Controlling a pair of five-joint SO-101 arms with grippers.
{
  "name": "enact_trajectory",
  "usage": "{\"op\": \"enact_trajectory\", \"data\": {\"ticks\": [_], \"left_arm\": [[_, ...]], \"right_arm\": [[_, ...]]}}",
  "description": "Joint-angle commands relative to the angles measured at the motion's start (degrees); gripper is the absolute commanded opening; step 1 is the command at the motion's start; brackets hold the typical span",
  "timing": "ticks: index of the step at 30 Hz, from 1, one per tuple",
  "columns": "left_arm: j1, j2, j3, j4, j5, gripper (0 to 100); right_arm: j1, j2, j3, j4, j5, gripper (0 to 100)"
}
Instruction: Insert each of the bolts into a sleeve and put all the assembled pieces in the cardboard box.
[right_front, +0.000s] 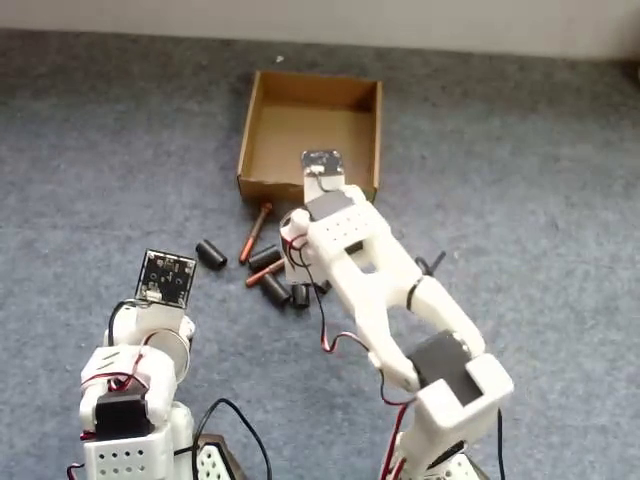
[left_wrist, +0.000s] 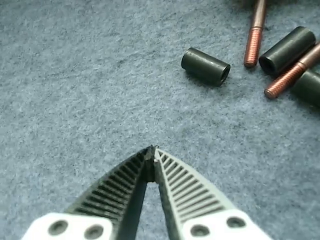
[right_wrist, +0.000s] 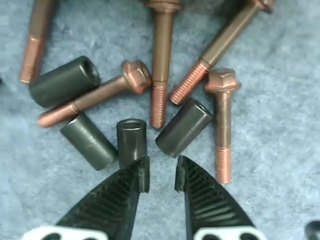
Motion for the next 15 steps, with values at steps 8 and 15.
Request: {"op": "enact_trajectory", "data": {"ticks": [8, 15], "left_arm": [[-0.5, 0.3, -1.9, -0.1, 0.5, 1], [-0.5, 0.3, -1.9, -0.1, 0.5, 1]], "right_arm": [[3.1, 6.2, -6.8, -0.7, -0.1, 21.4], [3.4, 6.6, -6.5, -5.8, -0.1, 21.3]]}}
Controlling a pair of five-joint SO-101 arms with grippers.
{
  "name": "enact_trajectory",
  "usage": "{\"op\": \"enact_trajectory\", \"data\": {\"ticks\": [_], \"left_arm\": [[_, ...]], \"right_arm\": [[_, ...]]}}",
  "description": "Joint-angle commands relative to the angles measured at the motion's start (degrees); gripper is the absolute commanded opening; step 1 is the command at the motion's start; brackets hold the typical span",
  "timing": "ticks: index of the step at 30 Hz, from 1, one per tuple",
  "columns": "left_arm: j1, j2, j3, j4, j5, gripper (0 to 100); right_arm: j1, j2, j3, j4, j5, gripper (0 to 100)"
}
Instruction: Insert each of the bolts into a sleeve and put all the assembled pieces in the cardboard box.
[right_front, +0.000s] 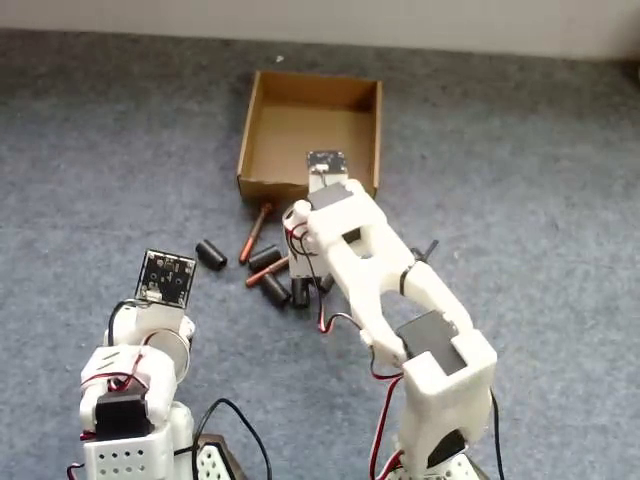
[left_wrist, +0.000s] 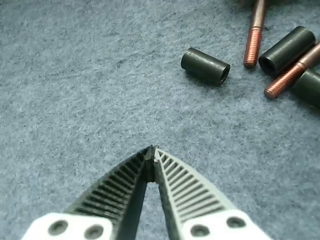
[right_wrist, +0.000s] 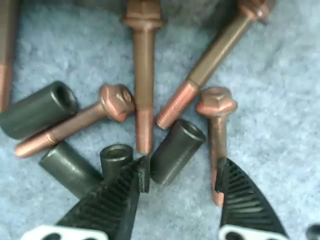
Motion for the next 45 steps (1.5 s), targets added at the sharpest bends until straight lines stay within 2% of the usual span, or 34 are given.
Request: {"op": "enact_trajectory", "data": {"ticks": [1, 5, 9, 17, 20, 23, 36, 39, 41, 43, 45], "left_arm": [[-0.5, 0.3, -1.9, -0.1, 0.5, 1], [-0.5, 0.3, -1.8, 0.0, 0.5, 1], [-0.3, 0.3, -1.1, -0.1, 0.5, 1], [-0.3, 0.3, -1.0, -0.1, 0.5, 1], [-0.3, 0.3, -1.0, -0.2, 0.5, 1], [-0.4, 0.3, -1.0, -0.2, 0.5, 1], [-0.4, 0.3, -1.0, -0.2, 0.5, 1], [-0.4, 0.3, -1.0, -0.2, 0.5, 1], [-0.4, 0.3, -1.0, -0.2, 0.5, 1], [-0.4, 0.3, -1.0, -0.2, 0.5, 1], [-0.4, 0.3, -1.0, -0.2, 0.5, 1]], "right_arm": [[1.1, -0.7, -2.1, -4.3, 0.0, 20.9], [1.2, -0.7, -1.1, -4.6, 0.5, 10.9], [1.1, -0.7, -0.9, -4.5, 4.8, 2.4], [0.8, -1.3, -1.6, 4.0, 5.3, 2.5], [-0.7, -0.9, -5.1, 6.3, 5.3, 6.3], [-2.8, -0.7, -5.7, 6.0, 5.3, 11.1], [-2.9, 5.5, -1.5, 2.0, 7.6, 11.2], [-2.2, 5.9, -1.3, 2.0, 7.7, 8.1], [-2.1, 5.7, -1.4, 2.1, 9.1, 0.7], [-2.4, 5.3, -1.5, 3.3, 13.1, 1.0], [-2.9, 3.3, -1.6, 4.9, 13.7, 0.4]]}}
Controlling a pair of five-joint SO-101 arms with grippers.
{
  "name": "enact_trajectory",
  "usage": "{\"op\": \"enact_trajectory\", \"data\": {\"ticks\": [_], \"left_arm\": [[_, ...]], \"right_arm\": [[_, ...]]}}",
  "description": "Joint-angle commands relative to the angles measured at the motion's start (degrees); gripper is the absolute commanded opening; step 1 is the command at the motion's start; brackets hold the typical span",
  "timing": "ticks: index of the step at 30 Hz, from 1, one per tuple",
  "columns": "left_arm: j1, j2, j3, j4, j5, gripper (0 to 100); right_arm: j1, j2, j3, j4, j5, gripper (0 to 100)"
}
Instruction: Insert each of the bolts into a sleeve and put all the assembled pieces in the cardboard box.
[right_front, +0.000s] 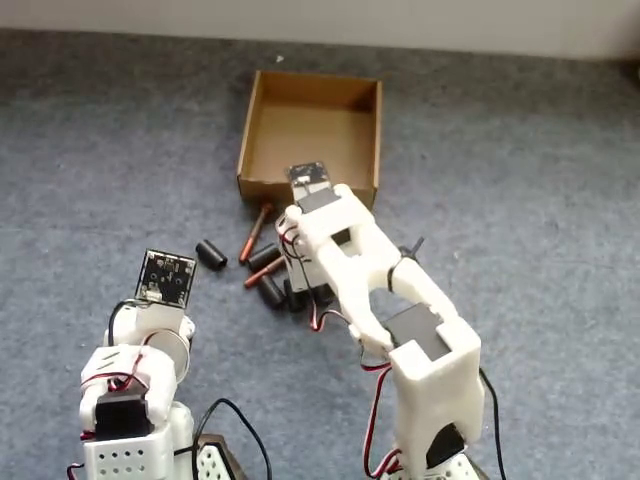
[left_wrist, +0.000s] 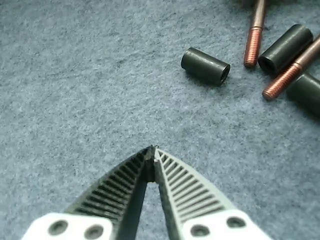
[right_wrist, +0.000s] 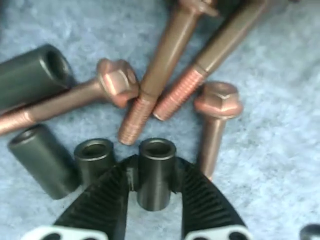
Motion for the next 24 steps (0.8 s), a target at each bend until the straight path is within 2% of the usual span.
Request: {"op": "enact_trajectory", "data": {"ticks": [1, 7, 16, 24], "left_arm": [[-0.4, 0.3, -1.0, -0.2, 0.5, 1], [-0.2, 0.3, -0.9, -0.1, 0.5, 1], [-0.3, 0.3, -0.9, 0.1, 0.4, 1], [-0.4, 0.3, -4.1, -0.1, 0.4, 1]], "right_arm": [[-0.5, -4.4, 0.3, 2.8, 2.0, 0.4], [-0.4, -22.6, 4.8, 3.7, 2.0, 0.4], [-0.4, -55.2, 21.3, 3.5, 2.1, 0.4], [-0.4, -79.6, 42.7, -8.3, 2.4, 0.4]]}}
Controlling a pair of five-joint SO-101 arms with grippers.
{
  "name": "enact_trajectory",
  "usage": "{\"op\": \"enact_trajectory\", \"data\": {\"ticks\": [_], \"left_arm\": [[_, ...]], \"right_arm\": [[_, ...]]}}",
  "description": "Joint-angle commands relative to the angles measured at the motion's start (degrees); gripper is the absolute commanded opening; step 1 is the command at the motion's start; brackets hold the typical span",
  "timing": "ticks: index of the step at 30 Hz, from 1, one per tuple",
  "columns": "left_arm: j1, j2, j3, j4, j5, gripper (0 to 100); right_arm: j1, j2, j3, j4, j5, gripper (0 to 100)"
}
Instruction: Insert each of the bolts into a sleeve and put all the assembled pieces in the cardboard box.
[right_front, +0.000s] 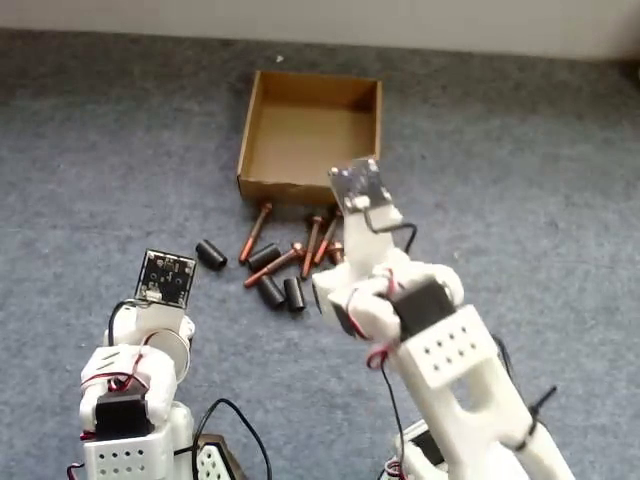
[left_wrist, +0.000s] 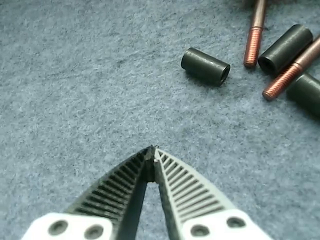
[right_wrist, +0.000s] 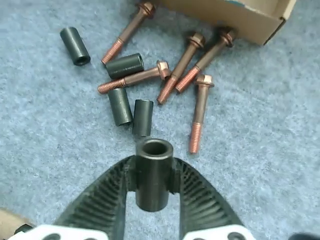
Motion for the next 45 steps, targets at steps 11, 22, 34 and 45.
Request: {"op": "enact_trajectory", "data": {"ticks": [11, 22, 34, 45], "left_arm": [[0.0, 1.6, -19.4, 0.0, -4.7, 1], [9.1, 38.5, -43.6, 0.1, -2.7, 1], [17.2, 74.0, -53.8, -11.7, 8.3, 16], [19.6, 101.6, -66.9, -22.2, 8.4, 16]], "right_arm": [[5.5, -28.0, 27.4, -19.6, 5.2, 0.4], [10.2, -29.3, 37.8, -31.3, 5.2, 0.4], [18.4, -29.1, 40.8, -38.7, 0.0, 0.4], [18.2, -29.0, 40.9, -38.7, 0.0, 0.4]]}}
